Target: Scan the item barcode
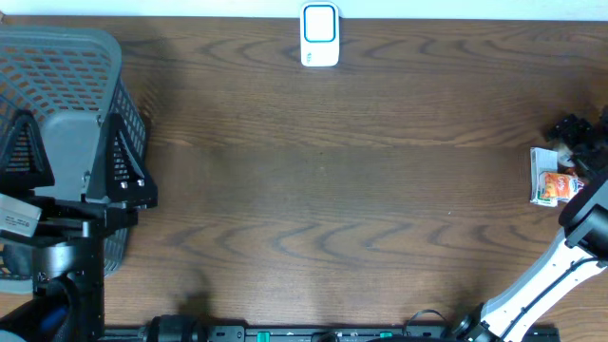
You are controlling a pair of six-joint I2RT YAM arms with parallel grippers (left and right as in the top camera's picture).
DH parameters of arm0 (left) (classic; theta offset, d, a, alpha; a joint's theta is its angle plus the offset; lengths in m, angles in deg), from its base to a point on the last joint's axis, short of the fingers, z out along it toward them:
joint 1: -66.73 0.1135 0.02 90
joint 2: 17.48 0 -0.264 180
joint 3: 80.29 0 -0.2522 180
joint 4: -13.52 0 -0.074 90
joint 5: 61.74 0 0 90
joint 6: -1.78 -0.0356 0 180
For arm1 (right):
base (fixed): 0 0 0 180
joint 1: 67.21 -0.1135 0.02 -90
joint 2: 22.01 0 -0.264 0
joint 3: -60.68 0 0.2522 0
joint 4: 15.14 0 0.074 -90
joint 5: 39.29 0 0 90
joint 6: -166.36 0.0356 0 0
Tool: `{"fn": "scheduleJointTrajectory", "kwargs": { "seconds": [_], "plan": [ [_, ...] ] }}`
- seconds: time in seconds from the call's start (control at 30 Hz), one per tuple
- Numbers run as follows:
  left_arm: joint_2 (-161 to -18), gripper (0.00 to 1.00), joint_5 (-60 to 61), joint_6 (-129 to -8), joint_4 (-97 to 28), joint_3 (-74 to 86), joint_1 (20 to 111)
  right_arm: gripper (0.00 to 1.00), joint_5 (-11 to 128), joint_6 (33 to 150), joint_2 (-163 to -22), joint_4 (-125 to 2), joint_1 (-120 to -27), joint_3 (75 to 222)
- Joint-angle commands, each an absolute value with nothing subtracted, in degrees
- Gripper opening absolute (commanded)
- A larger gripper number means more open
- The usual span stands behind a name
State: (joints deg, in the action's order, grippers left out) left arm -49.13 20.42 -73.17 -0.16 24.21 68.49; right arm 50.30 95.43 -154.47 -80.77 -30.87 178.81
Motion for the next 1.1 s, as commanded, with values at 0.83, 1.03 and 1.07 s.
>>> {"fn": "scheduleJointTrajectory", "kwargs": {
  "seconds": [0.83, 1.03, 1.07],
  "plan": [
    [-45.9, 0.99, 19.7, -74.3, 0.1, 24.0, 68.3, 0.99, 85.5, 102.3, -83.2, -45.1, -25.4, 176.5],
    [-42.6, 0.99, 19.7, -75.9, -0.2, 24.0, 68.3, 0.99, 86.3, 99.7, -70.9, -46.3, -25.4, 176.5],
    [-42.3, 0.99, 19.7, -75.9, -0.2, 24.0, 68.3, 0.99, 86.9, 98.4, -68.9, -50.6, -25.4, 176.5]
  ]
}}
